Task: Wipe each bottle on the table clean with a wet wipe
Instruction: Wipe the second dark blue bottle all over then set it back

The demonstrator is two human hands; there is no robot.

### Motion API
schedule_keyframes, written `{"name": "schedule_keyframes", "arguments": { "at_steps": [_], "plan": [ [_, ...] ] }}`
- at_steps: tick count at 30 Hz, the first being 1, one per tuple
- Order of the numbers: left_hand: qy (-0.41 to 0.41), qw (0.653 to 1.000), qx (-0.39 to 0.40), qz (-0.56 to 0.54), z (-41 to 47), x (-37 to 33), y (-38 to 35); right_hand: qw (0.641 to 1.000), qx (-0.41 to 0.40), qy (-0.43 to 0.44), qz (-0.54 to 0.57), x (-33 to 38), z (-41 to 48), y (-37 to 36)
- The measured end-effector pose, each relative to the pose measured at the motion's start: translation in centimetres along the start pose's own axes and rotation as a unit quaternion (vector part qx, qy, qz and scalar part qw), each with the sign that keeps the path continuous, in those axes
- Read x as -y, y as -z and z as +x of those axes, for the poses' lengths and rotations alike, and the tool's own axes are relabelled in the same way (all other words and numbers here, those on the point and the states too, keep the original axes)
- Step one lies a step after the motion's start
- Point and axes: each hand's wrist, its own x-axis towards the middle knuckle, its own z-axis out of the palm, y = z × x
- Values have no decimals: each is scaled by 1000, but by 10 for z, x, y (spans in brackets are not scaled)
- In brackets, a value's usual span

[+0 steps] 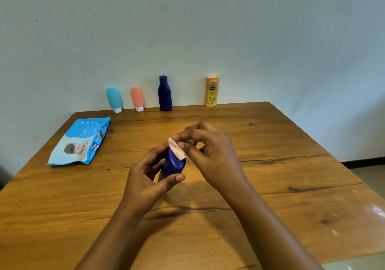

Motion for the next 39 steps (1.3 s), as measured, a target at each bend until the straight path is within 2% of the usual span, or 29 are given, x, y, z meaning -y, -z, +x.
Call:
{"name": "schedule_keyframes", "arguments": {
  "at_steps": [3, 9, 13, 17, 20, 23, 26, 29, 31, 36, 39],
  "plan": [
    [6, 1000, -1, -7, -1, 2, 0, 989, 34, 77, -124, 1, -1, 4],
    [-3, 1000, 6, 4, 1, 4, 4, 969, 75, 139, -188, -2, -17, 10],
    [2, 1000, 13, -10, -1, 7, 2, 965, 93, 120, -212, -4, -16, 25],
    [15, 1000, 6, -20, 1, 4, 0, 984, 3, 92, -150, 0, 1, 24],
    [5, 999, 4, -34, 3, 2, 0, 973, 23, 141, -179, 0, -5, 1],
    [5, 1000, 0, -31, 2, 5, 3, 974, 51, 153, -160, -8, -22, 1],
    [16, 999, -13, -45, -1, 8, 4, 989, 88, 102, -62, -10, -23, 14],
    [14, 999, -15, -48, 1, 8, 2, 999, 14, 34, -5, -13, -8, 11],
    [0, 999, -16, -46, 3, 6, 1, 1000, -15, 19, 9, -13, -5, 1],
    [-10, 997, -33, -64, 10, 11, 6, 994, -32, 77, 76, -22, -28, -14],
    [-17, 999, -17, -30, 13, 14, 6, 989, -28, 108, 93, -28, -32, -8]
  ]
}}
